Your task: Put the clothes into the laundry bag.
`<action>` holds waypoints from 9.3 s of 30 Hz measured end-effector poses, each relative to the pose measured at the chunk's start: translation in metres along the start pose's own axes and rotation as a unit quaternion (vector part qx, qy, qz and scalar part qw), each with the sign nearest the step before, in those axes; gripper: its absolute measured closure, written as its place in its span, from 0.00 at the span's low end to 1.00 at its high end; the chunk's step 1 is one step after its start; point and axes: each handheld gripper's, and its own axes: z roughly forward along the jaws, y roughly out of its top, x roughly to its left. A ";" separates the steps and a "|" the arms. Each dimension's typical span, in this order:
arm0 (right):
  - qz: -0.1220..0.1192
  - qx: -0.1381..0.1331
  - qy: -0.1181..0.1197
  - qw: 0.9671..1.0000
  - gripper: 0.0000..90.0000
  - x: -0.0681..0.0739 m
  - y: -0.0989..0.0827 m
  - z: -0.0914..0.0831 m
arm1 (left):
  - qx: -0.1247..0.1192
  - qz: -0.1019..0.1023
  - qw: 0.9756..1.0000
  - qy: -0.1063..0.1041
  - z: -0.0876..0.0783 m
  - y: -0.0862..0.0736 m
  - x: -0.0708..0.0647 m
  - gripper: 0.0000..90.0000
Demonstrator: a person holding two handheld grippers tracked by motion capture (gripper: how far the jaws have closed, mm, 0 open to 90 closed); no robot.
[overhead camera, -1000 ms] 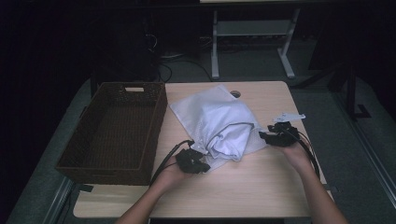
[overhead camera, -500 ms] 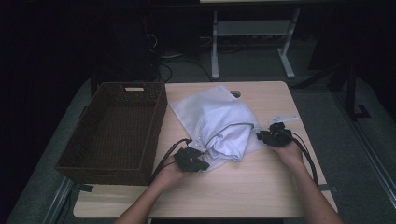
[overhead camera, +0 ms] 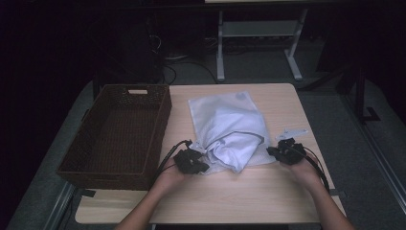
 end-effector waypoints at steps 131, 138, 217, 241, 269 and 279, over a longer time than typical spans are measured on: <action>-0.101 0.049 0.084 0.990 1.00 0.073 -0.020 -0.007 | -0.117 0.041 0.991 0.048 -0.017 0.082 -0.016 0.98; -0.097 0.049 0.078 0.991 1.00 0.075 -0.020 -0.006 | -0.062 0.038 0.997 0.016 0.003 0.045 -0.029 0.92; -0.161 0.043 0.067 0.984 1.00 0.098 0.001 0.012 | -0.072 -0.103 0.985 0.119 0.099 0.151 0.049 0.98; -0.138 0.041 0.073 0.987 1.00 0.096 0.001 0.012 | -0.097 -0.048 0.986 0.128 0.019 0.105 0.049 0.73; -0.071 -0.031 0.092 0.993 0.91 0.070 0.025 -0.013 | -0.005 0.110 0.994 0.007 0.009 0.028 0.003 0.98; -0.112 0.022 0.091 0.989 0.99 0.078 0.036 0.034 | 0.004 0.074 0.997 -0.010 0.001 0.014 0.007 0.90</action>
